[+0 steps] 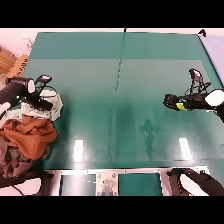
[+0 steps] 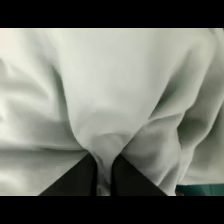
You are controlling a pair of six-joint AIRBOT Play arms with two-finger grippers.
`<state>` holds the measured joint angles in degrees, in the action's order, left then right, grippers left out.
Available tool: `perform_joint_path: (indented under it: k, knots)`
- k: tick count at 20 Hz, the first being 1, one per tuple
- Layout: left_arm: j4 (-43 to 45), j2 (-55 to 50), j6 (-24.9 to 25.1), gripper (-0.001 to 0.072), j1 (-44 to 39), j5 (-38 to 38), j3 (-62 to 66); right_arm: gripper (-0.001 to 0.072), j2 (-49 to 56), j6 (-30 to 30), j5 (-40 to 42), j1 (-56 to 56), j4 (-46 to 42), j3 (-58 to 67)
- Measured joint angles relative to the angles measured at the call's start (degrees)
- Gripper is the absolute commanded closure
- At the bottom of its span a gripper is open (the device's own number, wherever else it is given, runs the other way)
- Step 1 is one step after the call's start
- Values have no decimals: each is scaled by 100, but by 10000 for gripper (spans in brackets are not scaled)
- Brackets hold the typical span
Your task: Fold the shirts.
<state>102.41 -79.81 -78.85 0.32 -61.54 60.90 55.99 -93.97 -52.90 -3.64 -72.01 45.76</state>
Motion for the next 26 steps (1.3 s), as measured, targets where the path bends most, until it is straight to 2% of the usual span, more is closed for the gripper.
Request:
perform_joint_path:
  k: [5,10,15,16,17,18,21,26]
  knots:
    - [-654,125,275,685,-372,-634,1499,690,0,0,-22,-2,0,52]
    - [-1733,352,400,684,-1759,-1010,3141,690,0,0,-234,-107,2,343]
    - [-2516,92,411,683,-3008,-894,3585,687,0,-2,-535,-317,4,566]
    - [-2634,-59,404,668,-3145,-944,3582,600,0,-2,-601,-348,11,584]
    - [-2758,-214,402,354,-3239,-1034,3567,458,0,-4,-678,-374,28,595]
    - [-2892,-382,400,95,-3309,-1176,3552,391,0,-4,-741,-391,37,603]
    - [-2981,-737,350,97,-3394,-1611,3539,338,2,-4,-876,-426,50,616]
    - [-2861,-896,144,97,-2898,-2105,3565,337,264,-2,-944,-616,120,625]
